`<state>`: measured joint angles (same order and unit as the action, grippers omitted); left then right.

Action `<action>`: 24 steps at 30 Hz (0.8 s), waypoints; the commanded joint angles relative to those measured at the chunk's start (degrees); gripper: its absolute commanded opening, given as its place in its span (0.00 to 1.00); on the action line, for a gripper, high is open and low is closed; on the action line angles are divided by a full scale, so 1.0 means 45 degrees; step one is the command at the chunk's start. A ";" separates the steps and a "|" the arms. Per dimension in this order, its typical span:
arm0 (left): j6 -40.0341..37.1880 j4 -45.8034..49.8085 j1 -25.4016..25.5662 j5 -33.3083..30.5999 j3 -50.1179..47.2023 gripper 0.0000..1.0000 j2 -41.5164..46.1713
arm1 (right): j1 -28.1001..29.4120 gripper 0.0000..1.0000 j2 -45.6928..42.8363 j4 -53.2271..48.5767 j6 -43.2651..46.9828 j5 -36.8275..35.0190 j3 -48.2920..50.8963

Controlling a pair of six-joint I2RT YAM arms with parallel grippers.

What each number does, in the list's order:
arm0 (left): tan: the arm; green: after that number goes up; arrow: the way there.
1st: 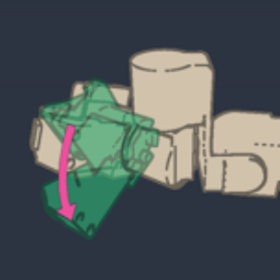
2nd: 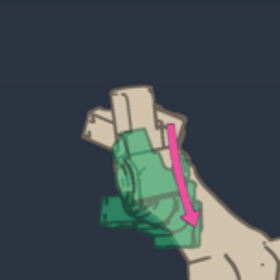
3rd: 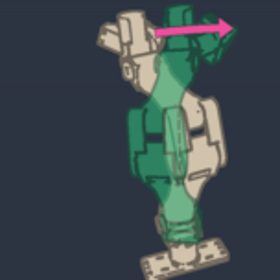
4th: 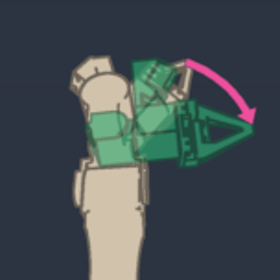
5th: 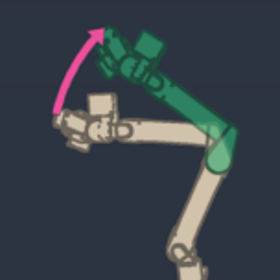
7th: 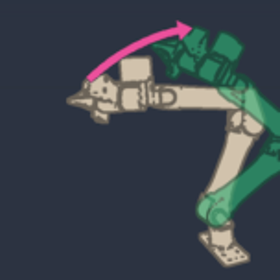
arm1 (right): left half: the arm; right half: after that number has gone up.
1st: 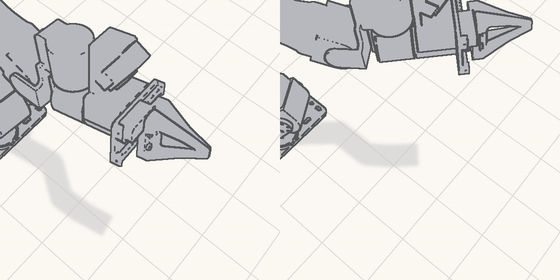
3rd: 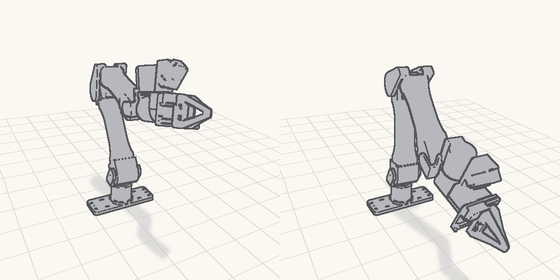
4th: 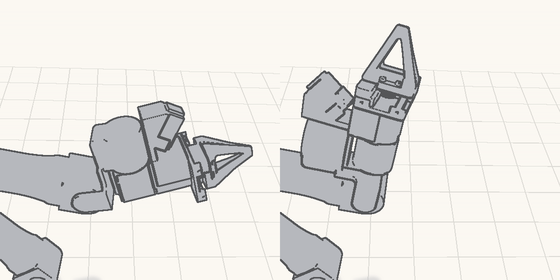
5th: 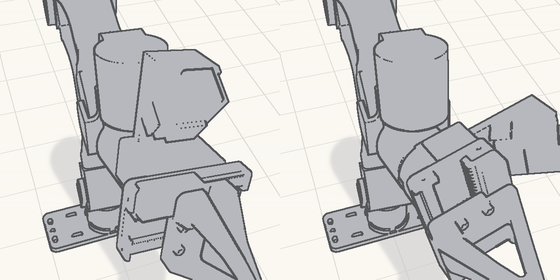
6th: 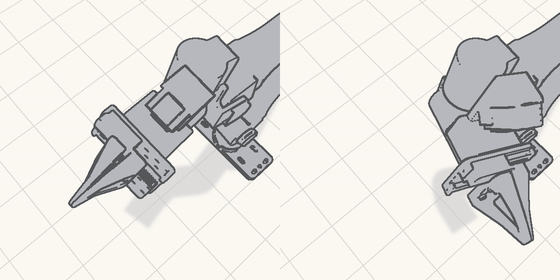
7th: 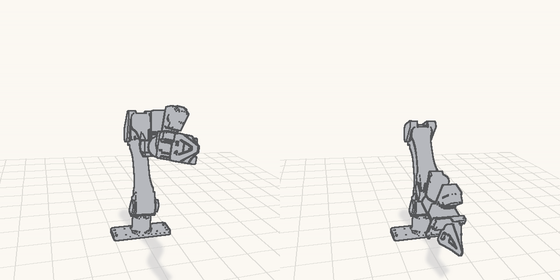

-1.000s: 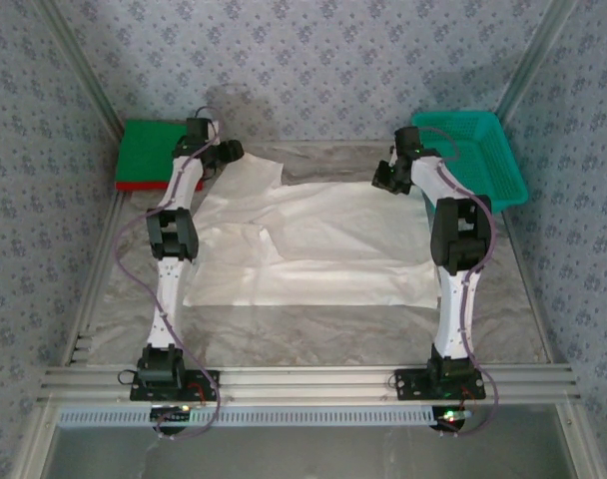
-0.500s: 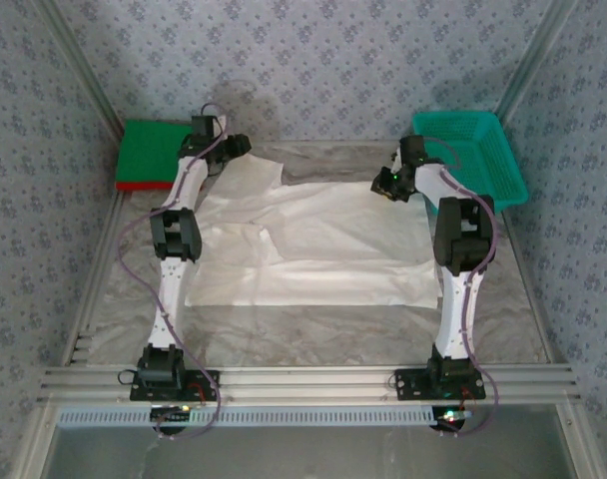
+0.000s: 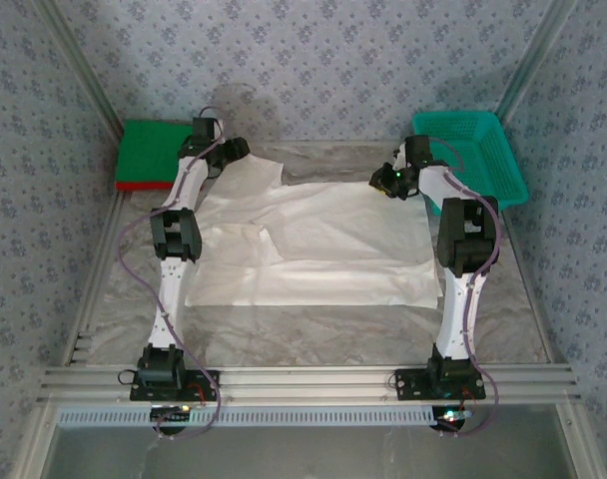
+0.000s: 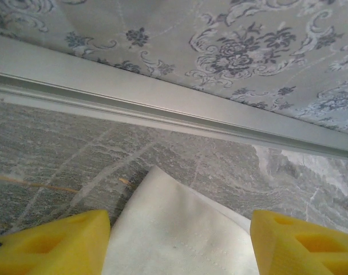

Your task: Fold and stack the t-shirts

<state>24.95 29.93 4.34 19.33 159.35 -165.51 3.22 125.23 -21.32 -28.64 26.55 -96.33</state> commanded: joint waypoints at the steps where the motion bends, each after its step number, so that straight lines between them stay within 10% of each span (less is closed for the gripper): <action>1: 0.0928 -0.0441 -0.0093 0.1189 0.0009 0.65 -0.0456 | -0.0088 0.26 -0.0563 0.0206 -0.0324 0.0606 0.0231; 10: 0.2376 -0.0586 0.0003 0.2518 -0.0022 0.63 -0.1097 | -0.0505 0.26 -0.1083 0.0968 -0.1027 0.1783 0.1064; 24: 0.2463 -0.0584 0.0266 0.2563 0.0019 0.23 -0.1154 | -0.0607 0.26 -0.1169 0.2270 -0.2292 0.3298 0.1539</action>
<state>35.53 24.49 3.77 28.88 159.37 -168.09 0.86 122.23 -13.30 -36.14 37.93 -90.11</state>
